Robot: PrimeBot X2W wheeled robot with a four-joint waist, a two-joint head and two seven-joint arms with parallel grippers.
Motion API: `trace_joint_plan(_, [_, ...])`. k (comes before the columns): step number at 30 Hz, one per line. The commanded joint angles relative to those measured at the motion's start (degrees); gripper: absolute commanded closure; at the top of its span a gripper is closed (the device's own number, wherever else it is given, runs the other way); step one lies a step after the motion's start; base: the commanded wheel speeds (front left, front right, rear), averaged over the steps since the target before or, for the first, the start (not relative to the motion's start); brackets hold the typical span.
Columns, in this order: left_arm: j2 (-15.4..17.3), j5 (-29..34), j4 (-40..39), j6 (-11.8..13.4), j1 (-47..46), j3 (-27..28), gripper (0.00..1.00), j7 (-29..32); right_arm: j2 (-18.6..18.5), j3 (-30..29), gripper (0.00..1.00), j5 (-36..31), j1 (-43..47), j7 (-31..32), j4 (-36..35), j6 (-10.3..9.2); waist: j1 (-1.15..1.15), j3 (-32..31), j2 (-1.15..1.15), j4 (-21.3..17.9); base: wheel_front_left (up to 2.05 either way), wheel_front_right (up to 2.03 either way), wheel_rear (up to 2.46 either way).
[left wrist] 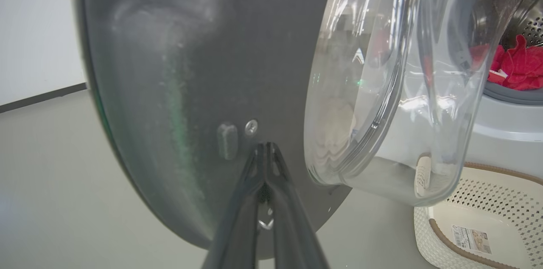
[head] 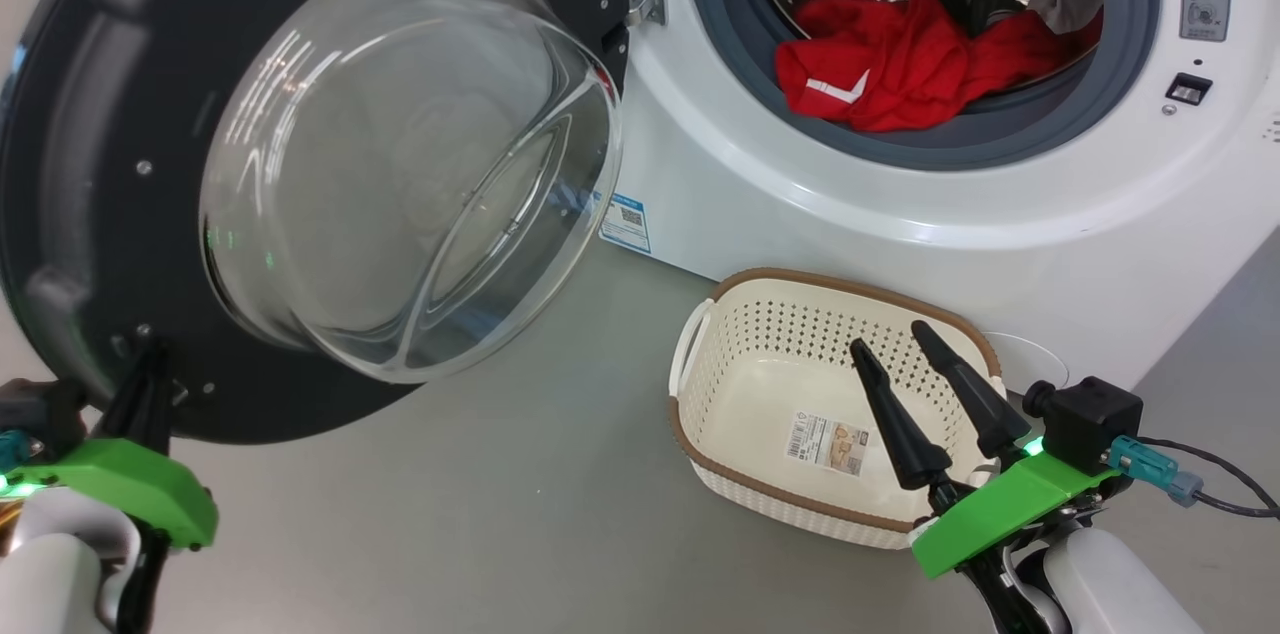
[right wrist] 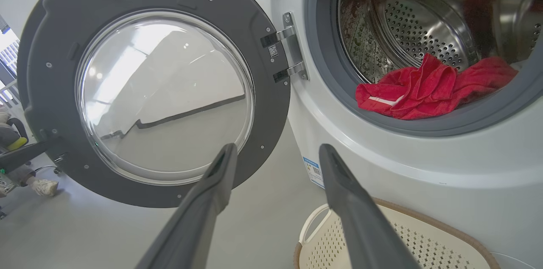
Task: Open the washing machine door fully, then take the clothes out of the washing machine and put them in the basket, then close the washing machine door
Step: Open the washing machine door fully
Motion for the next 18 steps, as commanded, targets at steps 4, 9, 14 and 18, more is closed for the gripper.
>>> trace_joint_plan(4, [5.08,-0.58,2.73,-0.43,-4.13,2.45,1.00,-1.37,0.44,0.80,0.00,-0.41,-1.02,-0.69,-1.31,0.09,0.00,-0.20,0.00,-0.81,0.00,0.00,0.00])
trace_joint_plan(9, [5.44,-0.58,4.73,-0.70,-4.74,1.68,1.00,-1.97,0.53,0.92,0.00,-0.22,-0.71,-0.69,-1.23,0.09,0.00,-0.81,0.00,-1.17,0.00,0.00,0.00])
trace_joint_plan(14, [5.29,-0.88,5.89,-0.91,-5.36,0.69,1.00,-2.37,0.56,0.88,0.00,-0.20,-0.33,-0.69,-1.18,0.09,0.00,-1.18,0.00,-1.10,0.00,0.00,0.00])
trace_joint_plan(18, [5.17,-1.22,6.01,-0.98,-5.41,0.23,1.00,-2.52,0.64,0.99,0.00,-0.17,-0.24,-0.69,-1.10,0.09,0.00,-1.48,0.00,-1.12,0.00,0.00,0.00])
